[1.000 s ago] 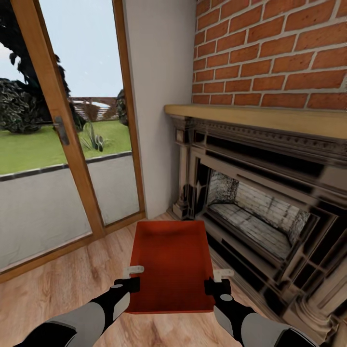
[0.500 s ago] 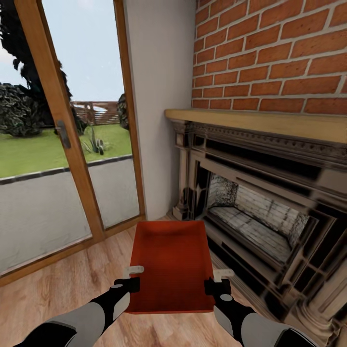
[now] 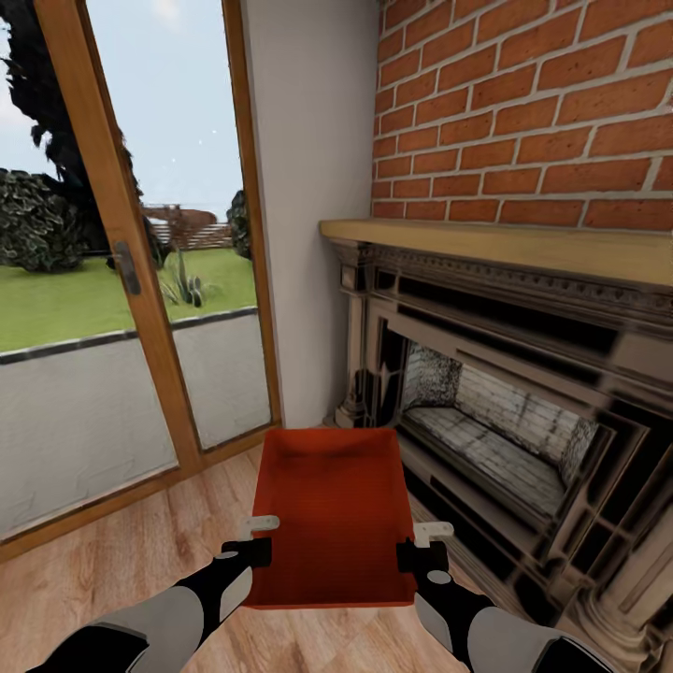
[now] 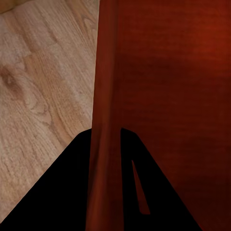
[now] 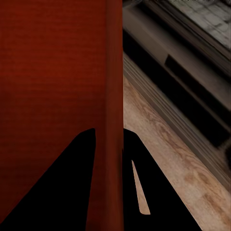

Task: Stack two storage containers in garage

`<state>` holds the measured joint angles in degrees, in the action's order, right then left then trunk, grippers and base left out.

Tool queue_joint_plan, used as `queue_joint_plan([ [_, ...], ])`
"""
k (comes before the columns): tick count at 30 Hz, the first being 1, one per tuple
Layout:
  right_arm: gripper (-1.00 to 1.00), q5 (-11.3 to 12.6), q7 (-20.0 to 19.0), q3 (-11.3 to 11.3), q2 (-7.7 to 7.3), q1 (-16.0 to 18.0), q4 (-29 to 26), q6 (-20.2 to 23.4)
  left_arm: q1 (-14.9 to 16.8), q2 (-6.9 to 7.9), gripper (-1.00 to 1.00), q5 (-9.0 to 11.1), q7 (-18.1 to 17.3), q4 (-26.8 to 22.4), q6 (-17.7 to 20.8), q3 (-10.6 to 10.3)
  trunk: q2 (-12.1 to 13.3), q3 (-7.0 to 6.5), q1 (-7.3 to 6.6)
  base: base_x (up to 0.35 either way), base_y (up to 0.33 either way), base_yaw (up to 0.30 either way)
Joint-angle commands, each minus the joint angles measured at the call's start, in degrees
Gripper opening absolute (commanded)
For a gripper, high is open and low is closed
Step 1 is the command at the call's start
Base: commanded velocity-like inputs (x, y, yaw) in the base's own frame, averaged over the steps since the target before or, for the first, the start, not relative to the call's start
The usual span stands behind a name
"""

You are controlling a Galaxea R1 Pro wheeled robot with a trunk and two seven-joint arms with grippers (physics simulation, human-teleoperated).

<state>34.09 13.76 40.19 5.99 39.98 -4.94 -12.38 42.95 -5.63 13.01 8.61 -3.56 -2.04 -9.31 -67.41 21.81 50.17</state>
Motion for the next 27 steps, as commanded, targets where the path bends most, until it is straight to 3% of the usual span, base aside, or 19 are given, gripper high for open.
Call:
queue_joint_plan([
  [1, -1.0, 1.1, -0.2, 1.4, -0.02, 0.0, 0.1, 0.0, 0.1, -0.01, -1.0, -0.1, 4.0, -0.1, -0.7, 2.1, 0.0, 0.02, 0.0, 0.0, 0.0, 0.0],
  [27, -1.0, 1.1, -0.2, 1.4, -0.02, 0.0, 0.1, 0.0, 0.1, 0.0, -1.0, -0.1, 4.0, -0.1, -0.7, 2.1, 9.6, -4.36, -5.27, 0.0, 0.0, 0.0],
])
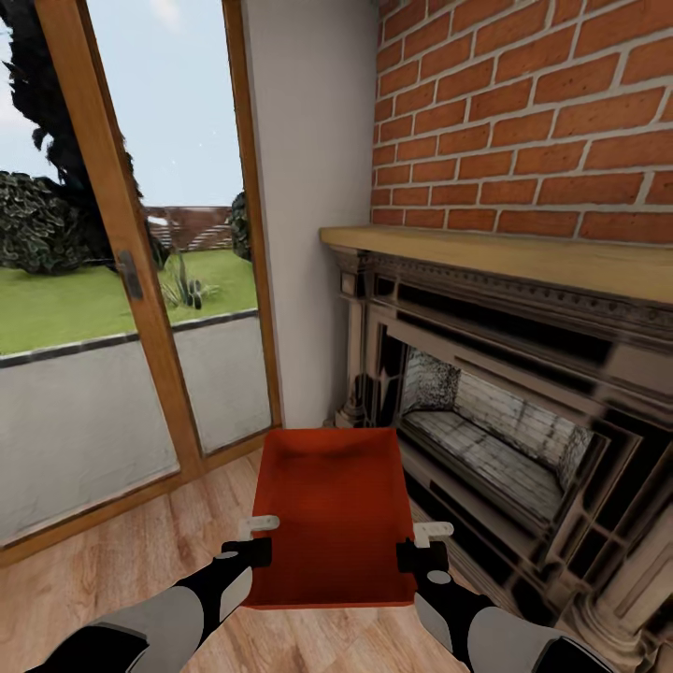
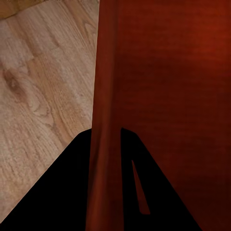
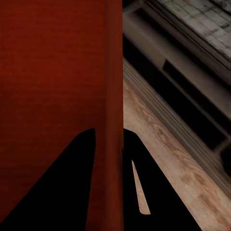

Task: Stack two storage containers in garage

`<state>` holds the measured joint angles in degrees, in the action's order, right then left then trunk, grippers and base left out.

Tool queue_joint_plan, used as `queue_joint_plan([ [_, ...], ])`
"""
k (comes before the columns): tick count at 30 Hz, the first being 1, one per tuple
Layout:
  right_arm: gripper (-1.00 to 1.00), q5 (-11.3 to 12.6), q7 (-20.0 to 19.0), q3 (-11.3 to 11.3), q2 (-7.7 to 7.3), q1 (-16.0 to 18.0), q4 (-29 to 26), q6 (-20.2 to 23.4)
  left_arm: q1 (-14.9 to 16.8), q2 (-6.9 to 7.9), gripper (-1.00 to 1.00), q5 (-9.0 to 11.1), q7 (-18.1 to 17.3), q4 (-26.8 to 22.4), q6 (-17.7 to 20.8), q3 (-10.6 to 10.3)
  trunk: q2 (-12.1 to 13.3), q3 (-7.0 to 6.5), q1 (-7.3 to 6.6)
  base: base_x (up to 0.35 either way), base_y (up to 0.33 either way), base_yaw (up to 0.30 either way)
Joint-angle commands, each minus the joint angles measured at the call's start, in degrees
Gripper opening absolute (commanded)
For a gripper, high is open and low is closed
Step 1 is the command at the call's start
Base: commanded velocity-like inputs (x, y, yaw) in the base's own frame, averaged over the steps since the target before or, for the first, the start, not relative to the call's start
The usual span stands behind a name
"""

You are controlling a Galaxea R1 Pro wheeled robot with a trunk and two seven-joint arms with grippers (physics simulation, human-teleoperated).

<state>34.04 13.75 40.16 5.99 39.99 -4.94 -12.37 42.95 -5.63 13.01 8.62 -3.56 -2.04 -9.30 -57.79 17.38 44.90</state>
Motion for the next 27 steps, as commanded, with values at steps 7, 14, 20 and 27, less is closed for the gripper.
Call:
queue_joint_plan([
  [7, -1.0, 1.2, -0.2, 1.4, -0.02, 0.0, 0.1, -0.1, 0.1, 0.0, -1.0, -0.1, 4.0, -0.1, -0.7, 2.1, 2.8, -1.19, -1.54, 0.0, 0.0, 0.0],
  [14, -1.0, 1.2, -0.2, 1.4, -0.02, 0.0, 0.1, -0.1, 0.1, 0.0, -1.0, -0.1, 4.0, -0.1, -0.7, 2.1, 5.6, -2.45, -3.08, 0.0, 0.0, 0.0],
  [20, -1.0, 1.2, -0.2, 1.4, -0.02, 0.0, 0.1, -0.1, 0.1, 0.0, -1.0, -0.1, 4.0, -0.1, -0.7, 2.1, 8.0, -3.72, -4.4, 0.0, 0.0, 0.0],
  [27, -1.0, 1.2, -0.2, 1.4, -0.02, 0.0, 0.1, -0.1, 0.1, 0.0, -1.0, -0.1, 4.0, -0.2, -0.7, 2.1, 10.8, -5.56, -5.93, 0.0, 0.0, 0.0],
])
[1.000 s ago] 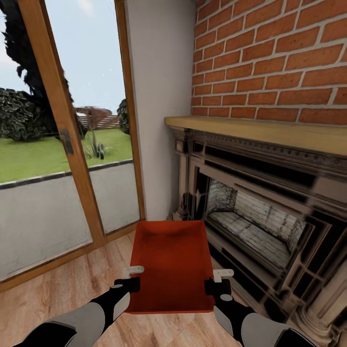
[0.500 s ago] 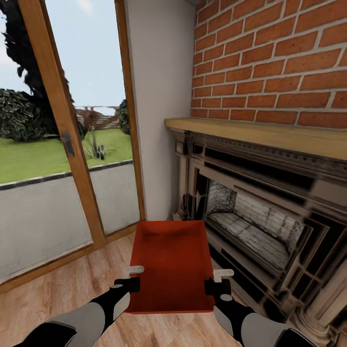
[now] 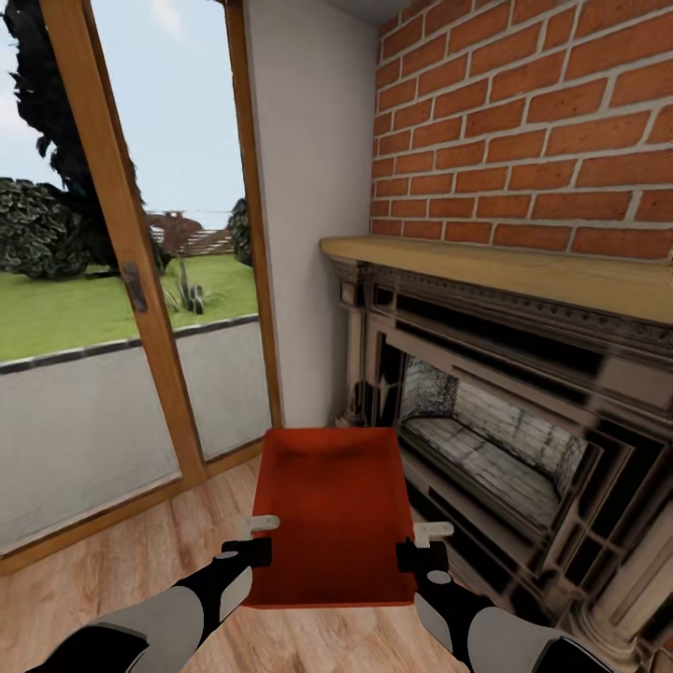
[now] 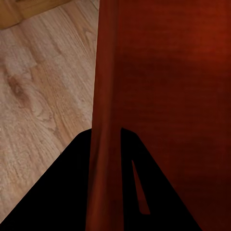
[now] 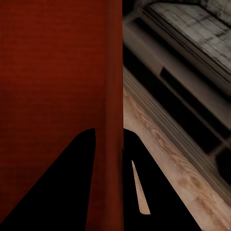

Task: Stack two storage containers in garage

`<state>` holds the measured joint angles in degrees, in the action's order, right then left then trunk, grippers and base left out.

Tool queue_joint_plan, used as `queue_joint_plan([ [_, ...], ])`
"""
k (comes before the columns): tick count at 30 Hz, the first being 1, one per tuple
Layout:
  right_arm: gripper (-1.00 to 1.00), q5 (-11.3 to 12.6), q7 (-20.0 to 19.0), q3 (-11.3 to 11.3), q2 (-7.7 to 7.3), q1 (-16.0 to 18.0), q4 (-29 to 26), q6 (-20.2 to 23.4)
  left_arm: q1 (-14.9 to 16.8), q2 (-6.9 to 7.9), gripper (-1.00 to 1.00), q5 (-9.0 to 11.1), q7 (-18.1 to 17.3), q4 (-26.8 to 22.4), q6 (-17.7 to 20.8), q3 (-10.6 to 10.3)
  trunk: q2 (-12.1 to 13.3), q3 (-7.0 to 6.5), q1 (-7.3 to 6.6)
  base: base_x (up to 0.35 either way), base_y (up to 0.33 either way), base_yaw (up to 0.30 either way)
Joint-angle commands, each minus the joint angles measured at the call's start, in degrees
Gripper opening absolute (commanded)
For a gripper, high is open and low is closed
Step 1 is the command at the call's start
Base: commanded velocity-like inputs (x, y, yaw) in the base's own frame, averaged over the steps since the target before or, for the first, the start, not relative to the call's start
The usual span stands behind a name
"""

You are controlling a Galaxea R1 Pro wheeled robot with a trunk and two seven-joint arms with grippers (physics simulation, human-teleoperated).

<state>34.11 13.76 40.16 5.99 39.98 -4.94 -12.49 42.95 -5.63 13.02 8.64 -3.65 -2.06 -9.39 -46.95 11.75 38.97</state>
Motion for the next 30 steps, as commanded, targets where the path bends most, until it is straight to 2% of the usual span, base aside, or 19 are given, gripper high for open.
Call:
queue_joint_plan([
  [1, -1.0, 1.1, -0.2, 1.4, -0.01, 0.0, 0.1, 0.0, 0.1, 0.0, -1.0, -0.1, 3.9, -0.1, -0.7, 2.2, 0.4, -0.19, -0.22, 0.0, 0.0, 0.0],
  [30, -1.0, 1.1, -0.1, 1.3, -0.01, 0.0, 0.1, 0.0, 0.1, 0.0, -1.0, -0.1, 4.0, -0.2, -0.7, 2.2, 0.8, -2.93, -0.44, 0.0, 0.0, 0.0],
])
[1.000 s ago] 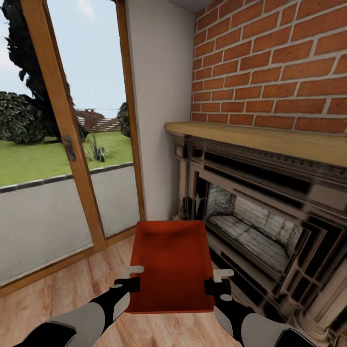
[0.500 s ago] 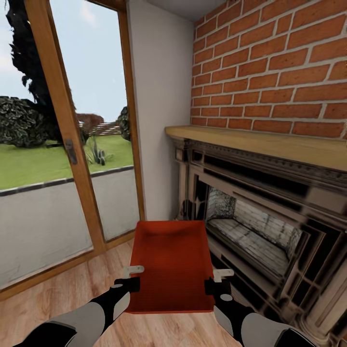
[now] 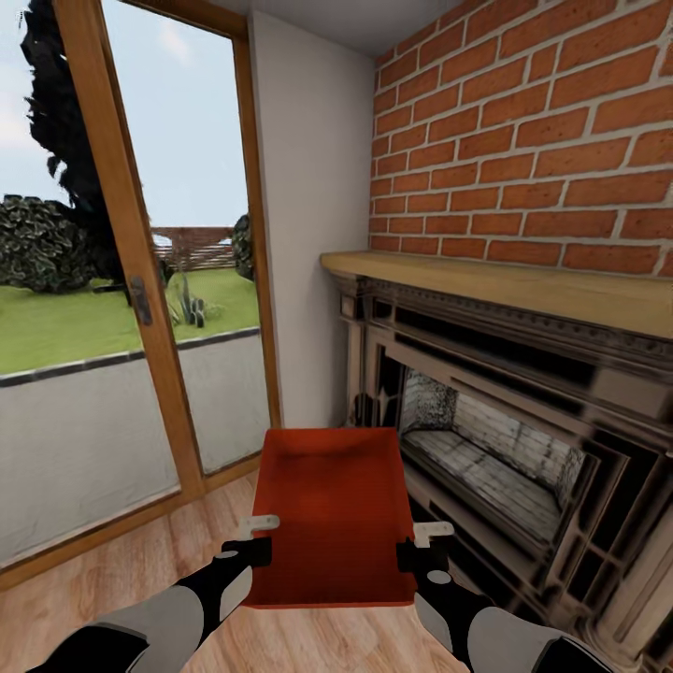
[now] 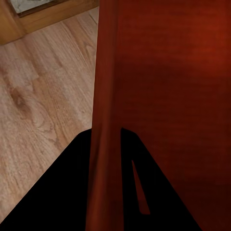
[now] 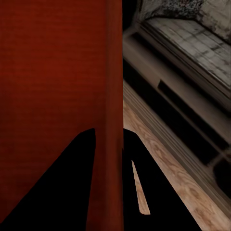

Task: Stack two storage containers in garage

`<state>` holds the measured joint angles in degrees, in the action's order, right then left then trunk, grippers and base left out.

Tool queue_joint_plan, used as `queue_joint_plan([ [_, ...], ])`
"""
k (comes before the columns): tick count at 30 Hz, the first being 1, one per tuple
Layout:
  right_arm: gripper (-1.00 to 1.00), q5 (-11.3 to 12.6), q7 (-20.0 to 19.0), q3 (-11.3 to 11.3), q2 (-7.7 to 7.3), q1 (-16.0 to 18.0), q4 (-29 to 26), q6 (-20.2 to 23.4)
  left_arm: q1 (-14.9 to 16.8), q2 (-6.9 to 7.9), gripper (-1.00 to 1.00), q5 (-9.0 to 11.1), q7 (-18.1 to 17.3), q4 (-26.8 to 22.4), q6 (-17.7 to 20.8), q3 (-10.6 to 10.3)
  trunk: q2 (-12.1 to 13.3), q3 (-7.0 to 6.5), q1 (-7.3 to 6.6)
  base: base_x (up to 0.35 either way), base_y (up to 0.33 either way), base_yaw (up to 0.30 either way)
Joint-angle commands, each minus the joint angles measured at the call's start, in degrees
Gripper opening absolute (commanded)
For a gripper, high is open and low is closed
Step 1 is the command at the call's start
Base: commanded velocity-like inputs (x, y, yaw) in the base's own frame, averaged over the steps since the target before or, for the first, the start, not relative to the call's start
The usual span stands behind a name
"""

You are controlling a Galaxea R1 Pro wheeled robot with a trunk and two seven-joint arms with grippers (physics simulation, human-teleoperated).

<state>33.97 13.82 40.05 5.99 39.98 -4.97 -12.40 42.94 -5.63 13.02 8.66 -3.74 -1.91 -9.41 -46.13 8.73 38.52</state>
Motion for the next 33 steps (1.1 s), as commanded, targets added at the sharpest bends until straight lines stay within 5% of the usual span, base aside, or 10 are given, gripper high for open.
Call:
queue_joint_plan([
  [1, -1.0, 1.3, -0.2, 1.5, -0.02, 0.0, 0.1, -0.1, 0.1, 0.0, -1.0, -0.1, 4.0, -0.1, -0.8, 2.2, -0.1, 0.0, 0.01, 0.0, 0.0, 0.0],
  [33, -1.0, 1.3, -0.2, 1.5, 0.01, 0.0, 0.1, -0.1, 0.1, 0.0, -1.0, 0.0, 4.7, -0.1, -0.8, 2.2, -0.1, -2.82, 0.01, 0.0, 0.0, 0.0],
])
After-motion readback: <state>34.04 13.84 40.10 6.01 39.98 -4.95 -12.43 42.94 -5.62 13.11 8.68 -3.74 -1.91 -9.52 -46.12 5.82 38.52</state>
